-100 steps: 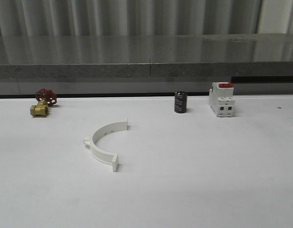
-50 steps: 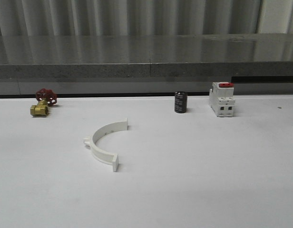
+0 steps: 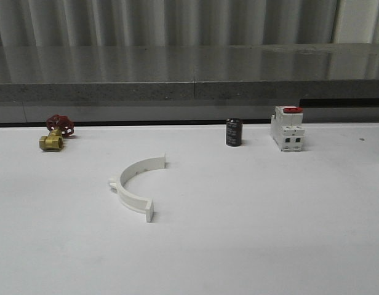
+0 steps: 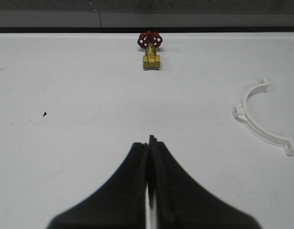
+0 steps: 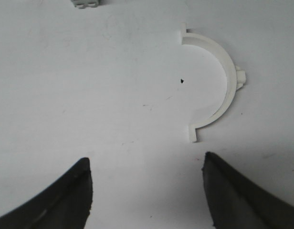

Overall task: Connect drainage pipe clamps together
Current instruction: 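Grasp the second white clamp half at its middle with the right gripper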

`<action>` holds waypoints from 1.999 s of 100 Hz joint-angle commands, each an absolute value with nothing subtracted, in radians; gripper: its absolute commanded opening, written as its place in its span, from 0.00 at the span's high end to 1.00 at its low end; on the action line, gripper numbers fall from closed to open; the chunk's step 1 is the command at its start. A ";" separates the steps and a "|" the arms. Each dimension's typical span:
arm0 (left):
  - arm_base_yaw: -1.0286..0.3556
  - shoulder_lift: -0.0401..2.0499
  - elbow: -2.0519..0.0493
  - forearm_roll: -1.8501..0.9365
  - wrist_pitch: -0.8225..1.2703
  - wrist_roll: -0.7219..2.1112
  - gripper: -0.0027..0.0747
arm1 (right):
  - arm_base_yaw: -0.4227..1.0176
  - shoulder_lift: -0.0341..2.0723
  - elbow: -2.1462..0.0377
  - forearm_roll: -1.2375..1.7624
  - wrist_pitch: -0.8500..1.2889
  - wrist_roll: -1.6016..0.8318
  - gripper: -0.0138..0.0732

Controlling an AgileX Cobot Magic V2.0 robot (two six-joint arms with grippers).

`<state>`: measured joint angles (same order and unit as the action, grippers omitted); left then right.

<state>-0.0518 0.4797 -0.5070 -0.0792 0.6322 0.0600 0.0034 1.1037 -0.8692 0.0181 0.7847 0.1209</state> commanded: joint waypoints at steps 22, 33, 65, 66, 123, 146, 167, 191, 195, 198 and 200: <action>-0.047 0.483 -0.531 -0.093 0.568 0.061 0.99 | -0.197 1.335 -1.049 0.111 0.739 -0.056 0.26; -0.047 0.483 -0.531 -0.093 0.568 0.061 0.99 | -0.270 1.425 -1.087 0.178 0.730 -0.126 0.26; -0.047 0.483 -0.531 -0.093 0.568 0.061 0.99 | -0.330 1.635 -1.108 0.201 0.638 -0.253 0.26; -0.047 0.483 -0.531 -0.093 0.568 0.061 0.99 | -0.330 1.641 -1.108 0.201 0.637 -0.256 0.26; -0.047 0.483 -0.531 -0.093 0.568 0.061 0.99 | -0.330 1.804 -1.117 0.201 0.534 -0.341 0.27; -0.047 0.483 -0.531 -0.093 0.568 0.061 0.99 | -0.330 1.821 -1.118 0.202 0.522 -0.350 0.28; -0.047 0.483 -0.531 -0.093 0.568 0.061 0.99 | -0.323 1.829 -1.119 0.203 0.520 -0.353 0.40; -0.047 0.483 -0.531 -0.093 0.568 0.061 0.99 | -0.318 1.829 -1.119 0.207 0.527 -0.352 0.69; -0.047 0.483 -0.531 -0.093 0.568 0.061 0.99 | -0.318 1.829 -1.119 0.215 0.527 -0.352 0.74; -0.047 0.483 -0.531 -0.093 0.568 0.061 0.99 | -0.318 1.829 -1.119 0.226 0.527 -0.352 0.77; -0.047 0.483 -0.531 -0.093 0.568 0.061 0.99 | -0.318 1.829 -1.119 0.234 0.527 -0.351 0.79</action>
